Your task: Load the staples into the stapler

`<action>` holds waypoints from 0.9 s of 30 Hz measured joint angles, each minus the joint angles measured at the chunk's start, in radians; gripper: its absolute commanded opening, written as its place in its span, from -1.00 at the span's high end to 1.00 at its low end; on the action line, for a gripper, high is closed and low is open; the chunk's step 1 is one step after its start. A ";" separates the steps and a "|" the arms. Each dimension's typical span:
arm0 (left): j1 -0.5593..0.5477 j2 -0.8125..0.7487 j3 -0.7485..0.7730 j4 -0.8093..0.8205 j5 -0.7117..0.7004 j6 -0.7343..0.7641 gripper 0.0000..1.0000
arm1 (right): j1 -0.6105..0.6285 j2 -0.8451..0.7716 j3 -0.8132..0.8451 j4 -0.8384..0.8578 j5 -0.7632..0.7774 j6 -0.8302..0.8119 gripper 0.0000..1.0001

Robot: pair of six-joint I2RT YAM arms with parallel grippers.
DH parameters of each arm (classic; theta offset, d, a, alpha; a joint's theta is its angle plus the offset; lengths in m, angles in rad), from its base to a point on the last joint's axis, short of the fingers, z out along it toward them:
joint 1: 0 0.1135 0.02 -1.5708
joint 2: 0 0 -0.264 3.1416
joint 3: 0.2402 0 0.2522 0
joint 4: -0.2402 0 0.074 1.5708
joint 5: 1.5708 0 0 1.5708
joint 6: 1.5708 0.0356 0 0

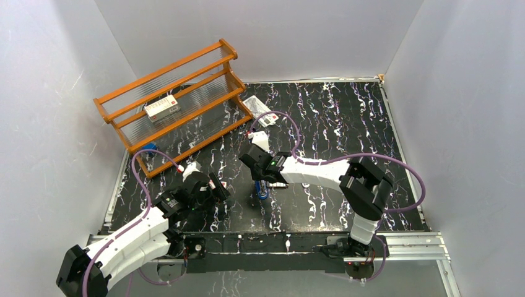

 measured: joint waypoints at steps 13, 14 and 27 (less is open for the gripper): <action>0.000 0.006 0.000 0.007 0.000 0.000 -0.64 | 0.000 0.014 0.000 -0.007 0.027 0.001 0.55; 0.000 0.007 0.000 0.008 0.000 0.000 -0.64 | 0.000 0.014 0.000 -0.007 0.027 0.001 0.55; 0.000 0.019 0.000 0.014 0.003 0.001 -0.64 | 0.000 0.014 0.000 -0.005 0.026 0.000 0.56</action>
